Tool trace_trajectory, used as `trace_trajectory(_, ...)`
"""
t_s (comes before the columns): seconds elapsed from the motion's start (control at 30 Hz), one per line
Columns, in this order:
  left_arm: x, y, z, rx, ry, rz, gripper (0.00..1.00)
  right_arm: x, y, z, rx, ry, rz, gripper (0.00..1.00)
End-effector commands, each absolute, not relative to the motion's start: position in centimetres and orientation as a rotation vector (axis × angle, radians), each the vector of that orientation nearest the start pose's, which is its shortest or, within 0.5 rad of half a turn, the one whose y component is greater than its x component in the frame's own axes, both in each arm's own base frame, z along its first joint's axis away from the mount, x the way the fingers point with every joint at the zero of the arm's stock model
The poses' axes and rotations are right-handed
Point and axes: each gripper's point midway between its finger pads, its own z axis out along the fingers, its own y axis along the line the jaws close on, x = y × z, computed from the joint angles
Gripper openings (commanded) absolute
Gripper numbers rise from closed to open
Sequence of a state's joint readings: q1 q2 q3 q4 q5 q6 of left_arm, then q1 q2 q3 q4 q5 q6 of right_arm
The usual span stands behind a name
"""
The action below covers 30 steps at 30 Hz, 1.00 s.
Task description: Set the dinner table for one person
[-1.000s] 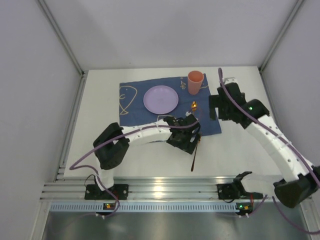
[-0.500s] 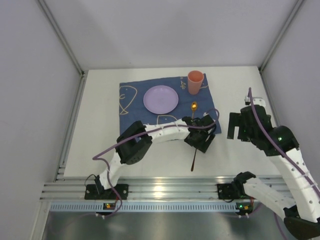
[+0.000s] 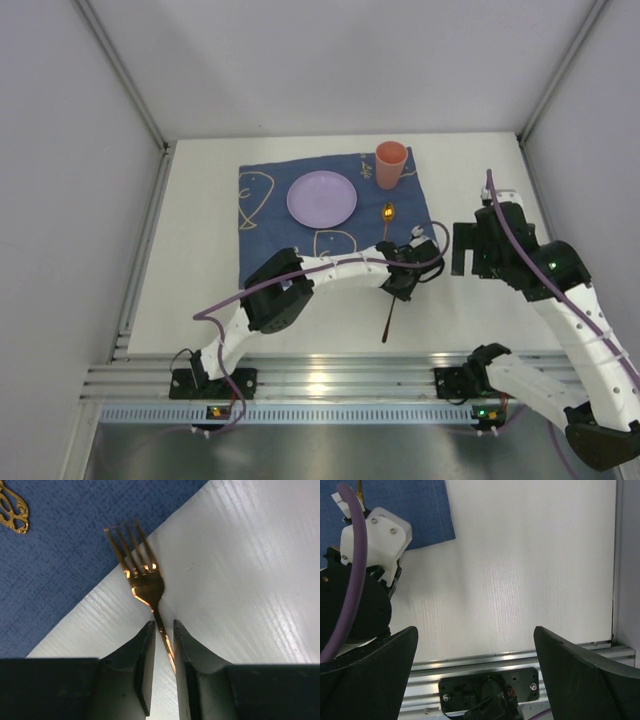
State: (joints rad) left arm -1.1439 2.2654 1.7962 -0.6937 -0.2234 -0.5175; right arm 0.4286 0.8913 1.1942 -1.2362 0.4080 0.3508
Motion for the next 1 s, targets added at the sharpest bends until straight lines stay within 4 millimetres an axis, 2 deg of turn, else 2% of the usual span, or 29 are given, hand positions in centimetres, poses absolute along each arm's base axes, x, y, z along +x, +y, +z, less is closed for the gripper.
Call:
trace_trajectory(0.0, 20.2, -38.7, -8.0, 0.789, 2.754, 0.164, 0.25, 19.1, 2.6, 24.5, 0.047, 2.39, -0.137, 1.0)
trace_trajectory(0.07, 19.8, -38.0, -8.9, 0.758, 2.774, 0.205, 0.2, 19.2, 2.8, 24.5, 0.033, 2.396, -0.132, 1.0)
trace_trajectory(0.17, 19.6, -37.4, -9.2, 0.74, 2.781, 0.225, 0.06, 19.2, 3.1, 24.4, 0.023, 2.407, -0.116, 1.0)
trace_trajectory(0.2, 19.7, -37.3, -8.9, 0.741, 2.776, 0.228, 0.0, 19.2, 3.1, 24.4, 0.023, 2.405, -0.115, 1.0)
trace_trajectory(0.3, 20.3, -37.5, -6.6, 0.73, 2.739, 0.207, 0.0, 19.4, 3.2, 24.5, 0.024, 2.402, -0.111, 1.0)
trace_trajectory(0.4, 21.3, -38.7, -1.8, 0.713, 2.687, 0.134, 0.0, 19.6, 3.2, 24.6, 0.029, 2.394, -0.114, 1.0)
trace_trajectory(0.43, 21.6, -39.4, 1.0, 0.693, 2.658, 0.077, 0.0, 19.7, 3.1, 24.6, 0.036, 2.391, -0.118, 1.0)
trace_trajectory(0.5, 22.2, -39.5, 4.5, 0.649, 2.644, 0.027, 0.0, 19.9, 3.1, 24.8, 0.046, 2.379, -0.123, 1.0)
trace_trajectory(0.53, 22.5, -39.5, 7.3, 0.6, 2.625, -0.032, 0.0, 20.0, 2.9, 25.0, 0.061, 2.369, -0.127, 1.0)
trace_trajectory(0.6, 23.7, -37.5, 9.5, 0.473, 2.635, -0.045, 0.0, 20.2, 2.9, 25.2, 0.071, 2.352, -0.124, 1.0)
trace_trajectory(0.63, 24.9, -36.0, 12.2, 0.371, 2.615, -0.093, 0.0, 20.2, 2.9, 25.3, 0.085, 2.344, -0.12, 1.0)
trace_trajectory(0.67, 25.5, -34.8, 13.0, 0.327, 2.61, -0.099, 0.0, 20.5, 3.0, 25.4, 0.095, 2.334, -0.113, 1.0)
trace_trajectory(0.7, 25.7, -33.1, 12.7, 0.297, 2.622, -0.075, 0.0, 20.5, 3.0, 25.2, 0.099, 2.335, -0.11, 1.0)
trace_trajectory(0.73, 27.5, -30.7, 14.5, 0.217, 2.596, -0.09, 0.0, 20.5, 3.3, 25.1, 0.102, 2.337, -0.093, 1.0)
trace_trajectory(0.77, 28.3, -29.0, 14.7, 0.182, 2.593, -0.072, 0.0, 20.7, 3.5, 25.0, 0.105, 2.337, -0.082, 1.0)
trace_trajectory(0.8, 28.8, -26.9, 13.9, 0.157, 2.61, -0.03, 0.0, 20.7, 3.6, 24.9, 0.11, 2.339, -0.078, 1.0)
trace_trajectory(0.83, 30.6, -24.0, 14.6, 0.088, 2.606, -0.012, 0.0, 20.8, 3.8, 24.8, 0.111, 2.345, -0.067, 1.0)
trace_trajectory(0.9, 32.1, -20.9, 14.5, 0.041, 2.609, 0.02, 0.0, 20.9, 3.9, 24.8, 0.115, 2.346, -0.061, 1.0)
trace_trajectory(0.93, 33.5, -18.4, 15.0, 0.013, 2.596, 0.037, 0.0, 21.0, 4.0, 24.7, 0.115, 2.347, -0.062, 1.0)
trace_trajectory(0.97, 34.5, -17.5, 15.2, 0.004, 2.576, 0.032, 0.0, 21.1, 4.0, 24.8, 0.114, 2.345, -0.062, 1.0)
